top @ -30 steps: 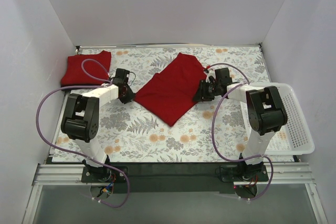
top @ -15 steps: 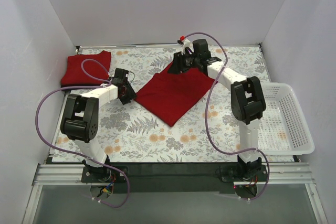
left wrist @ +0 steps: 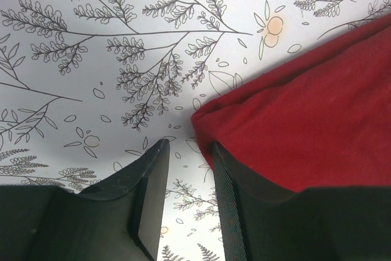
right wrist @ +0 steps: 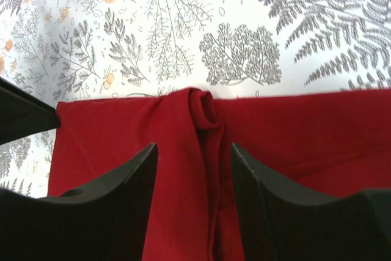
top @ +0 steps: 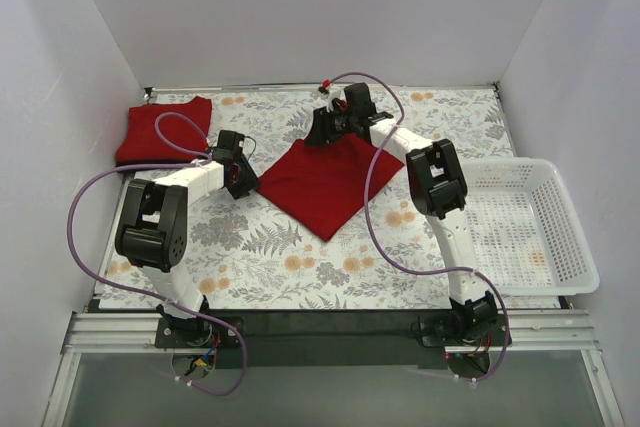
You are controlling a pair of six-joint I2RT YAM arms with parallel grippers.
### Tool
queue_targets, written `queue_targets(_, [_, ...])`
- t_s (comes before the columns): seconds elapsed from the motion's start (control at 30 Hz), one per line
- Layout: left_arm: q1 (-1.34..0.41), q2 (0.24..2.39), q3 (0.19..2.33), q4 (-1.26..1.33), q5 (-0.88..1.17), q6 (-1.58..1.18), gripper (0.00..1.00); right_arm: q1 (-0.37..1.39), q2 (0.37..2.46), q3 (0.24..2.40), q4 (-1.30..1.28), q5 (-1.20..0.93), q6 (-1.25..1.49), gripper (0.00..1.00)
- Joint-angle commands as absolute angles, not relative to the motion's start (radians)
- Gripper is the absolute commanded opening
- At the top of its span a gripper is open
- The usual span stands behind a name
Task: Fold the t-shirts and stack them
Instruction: Fold the tshirt
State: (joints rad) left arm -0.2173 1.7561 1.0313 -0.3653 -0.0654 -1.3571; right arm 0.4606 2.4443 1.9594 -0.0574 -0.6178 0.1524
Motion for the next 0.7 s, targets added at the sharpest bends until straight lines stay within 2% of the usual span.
queue_targets(0.0, [-0.218,1.753,1.023,-0.390,-0.055,-1.344,0.33,0.471,2.473,2.052,-0.035,-0.652,0.153,0.48])
queue_targets(0.4, [-0.222,1.764,1.014,-0.391,-0.054,-1.344,0.32,0.479,2.568,2.105,-0.014,-0.670,0.198,0.41])
queue_targets(0.5, [-0.222,1.766,1.011,-0.391,-0.052,-1.344,0.31,0.479,2.566,2.097,-0.009,-0.673,0.201,0.31])
queue_targets(0.53, [-0.222,1.769,1.009,-0.393,-0.055,-1.345,0.31,0.479,2.560,2.089,-0.009,-0.672,0.201,0.23])
queue_targets(0.67, [-0.222,1.770,1.009,-0.400,-0.055,-1.348,0.26,0.472,2.528,2.063,0.029,-0.652,0.204,0.13])
